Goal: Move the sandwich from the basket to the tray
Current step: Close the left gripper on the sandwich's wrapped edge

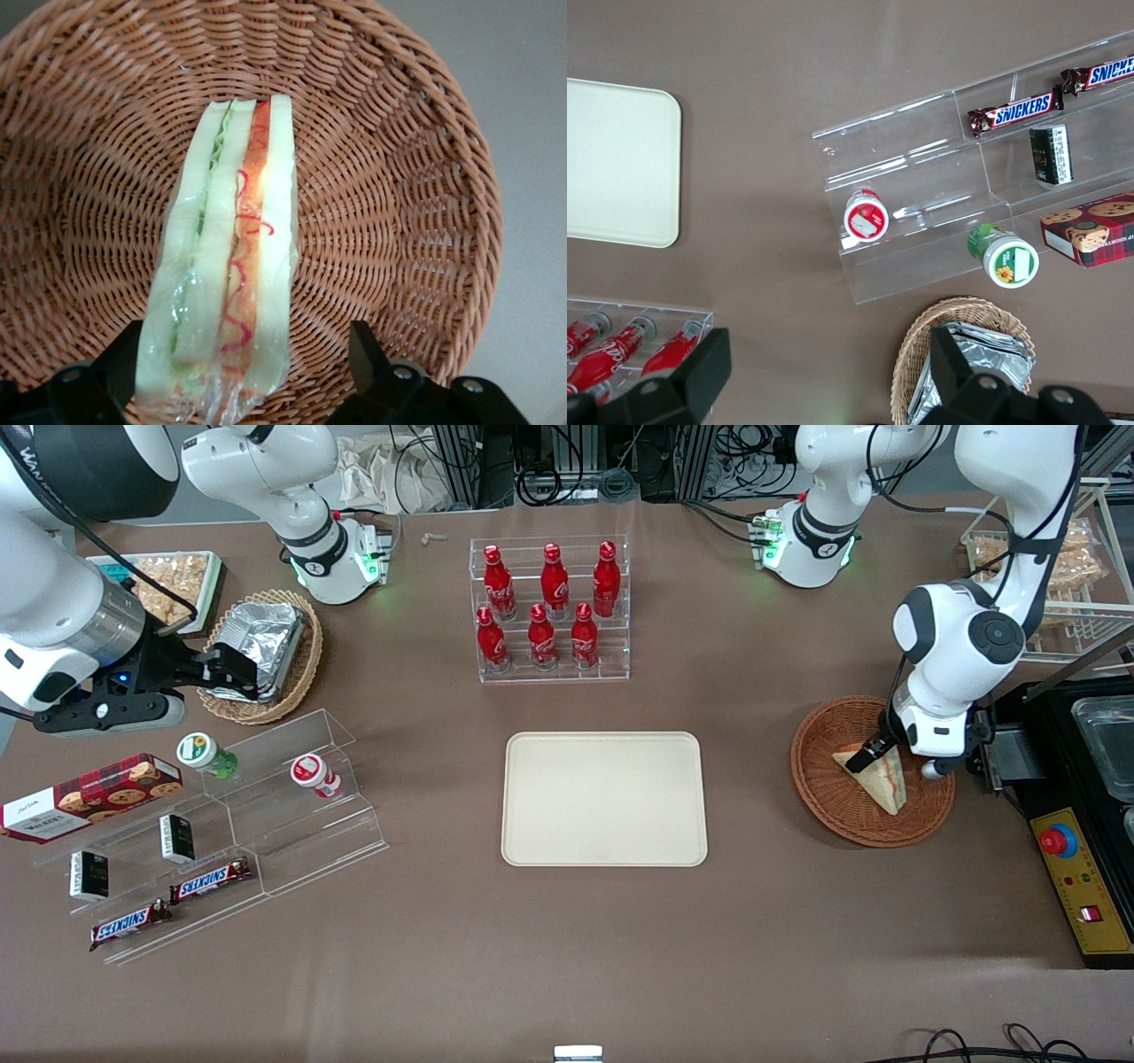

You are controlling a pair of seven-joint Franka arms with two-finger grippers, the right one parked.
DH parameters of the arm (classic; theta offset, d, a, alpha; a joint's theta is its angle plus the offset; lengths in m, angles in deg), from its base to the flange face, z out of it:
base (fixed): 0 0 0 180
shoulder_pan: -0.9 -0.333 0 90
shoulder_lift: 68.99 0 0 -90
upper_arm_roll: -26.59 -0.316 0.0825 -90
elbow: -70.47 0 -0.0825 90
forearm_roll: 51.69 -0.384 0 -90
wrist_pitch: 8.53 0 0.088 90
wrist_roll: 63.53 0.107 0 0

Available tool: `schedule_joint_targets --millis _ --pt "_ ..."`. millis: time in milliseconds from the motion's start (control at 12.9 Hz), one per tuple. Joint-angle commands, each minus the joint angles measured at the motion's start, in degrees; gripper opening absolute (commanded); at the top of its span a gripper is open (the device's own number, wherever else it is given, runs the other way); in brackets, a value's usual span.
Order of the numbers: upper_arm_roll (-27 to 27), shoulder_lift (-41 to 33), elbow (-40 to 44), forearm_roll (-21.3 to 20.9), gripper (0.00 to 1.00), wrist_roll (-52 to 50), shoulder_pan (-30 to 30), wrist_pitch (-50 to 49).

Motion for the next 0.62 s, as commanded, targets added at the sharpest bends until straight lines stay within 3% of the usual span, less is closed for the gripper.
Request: schedule_joint_targets --millis 0,232,310,387,464,542 --pt "0.16 2.24 -1.3 -0.55 1.0 -1.48 0.25 6.53" --pt "0.16 2.34 -1.21 -1.08 0.96 -1.3 0.25 6.72" --pt "0.16 2.25 -1.21 -1.08 0.6 -1.3 0.25 6.72" --pt "0.16 2.25 -1.21 -1.17 0.14 -1.21 0.25 6.72" --pt "0.07 2.25 -1.21 -1.17 0.0 -1.12 0.25 6.72" --pt "0.07 2.17 -1.21 -1.17 0.0 -0.42 0.25 6.63"
